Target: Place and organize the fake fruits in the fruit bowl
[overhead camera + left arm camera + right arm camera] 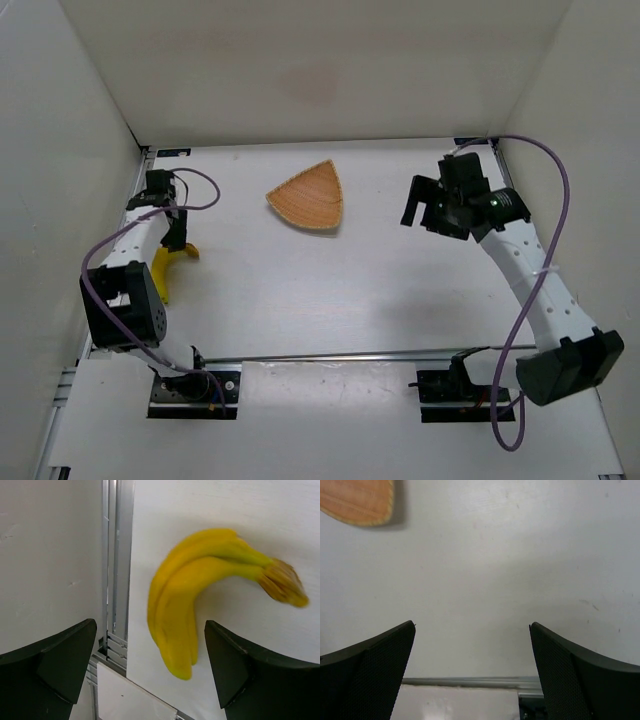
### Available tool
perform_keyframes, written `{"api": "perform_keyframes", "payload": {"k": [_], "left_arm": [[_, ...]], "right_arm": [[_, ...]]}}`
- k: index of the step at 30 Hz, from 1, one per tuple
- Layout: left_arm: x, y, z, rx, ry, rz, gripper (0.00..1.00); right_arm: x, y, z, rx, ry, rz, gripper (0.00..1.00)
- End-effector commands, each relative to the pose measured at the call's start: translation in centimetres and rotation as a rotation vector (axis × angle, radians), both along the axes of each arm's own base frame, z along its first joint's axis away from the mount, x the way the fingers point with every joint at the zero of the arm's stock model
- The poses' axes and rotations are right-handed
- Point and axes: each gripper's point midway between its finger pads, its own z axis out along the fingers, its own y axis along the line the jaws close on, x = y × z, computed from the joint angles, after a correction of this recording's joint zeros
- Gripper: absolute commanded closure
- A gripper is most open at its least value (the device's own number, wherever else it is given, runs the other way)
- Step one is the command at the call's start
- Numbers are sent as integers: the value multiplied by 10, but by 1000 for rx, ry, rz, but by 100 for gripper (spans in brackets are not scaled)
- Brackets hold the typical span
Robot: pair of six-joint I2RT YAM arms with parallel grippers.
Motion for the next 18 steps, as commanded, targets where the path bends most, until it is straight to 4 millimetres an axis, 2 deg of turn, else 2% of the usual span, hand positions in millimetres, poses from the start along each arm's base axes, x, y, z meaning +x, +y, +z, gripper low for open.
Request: {"api": "perform_keyframes", "payload": {"k": [1,2,5,8,11,13,14,15,16,18], "left_arm": [[1,19,-5,-52,39,59,0],[3,23,-8,-102,41,62,0],[-2,17,-29,-203,109,39,0],[-6,14,-52,-233,184,41,0],[-12,15,-74,-251,253,57,5],[-7,24,-76,-264,242,89,23],[-7,21,-78,-283,251,84,30],[-1,24,-78,-299,237,88,46],[-4,23,-78,-302,247,89,55],[5,19,-72,-329,220,75,71]], "right_arm": [[17,13,10,-25,-5,91,0],[20,18,9,-12,5,103,0],[27,25,0,-2,45,109,0],[26,27,-15,-4,75,114,0],[27,27,-22,-5,80,114,0],[23,26,-27,-2,89,107,0],[23,26,-26,2,74,107,0],[23,26,-32,0,81,107,0],[20,25,-33,0,83,107,0],[20,25,-36,9,71,100,0]]}}
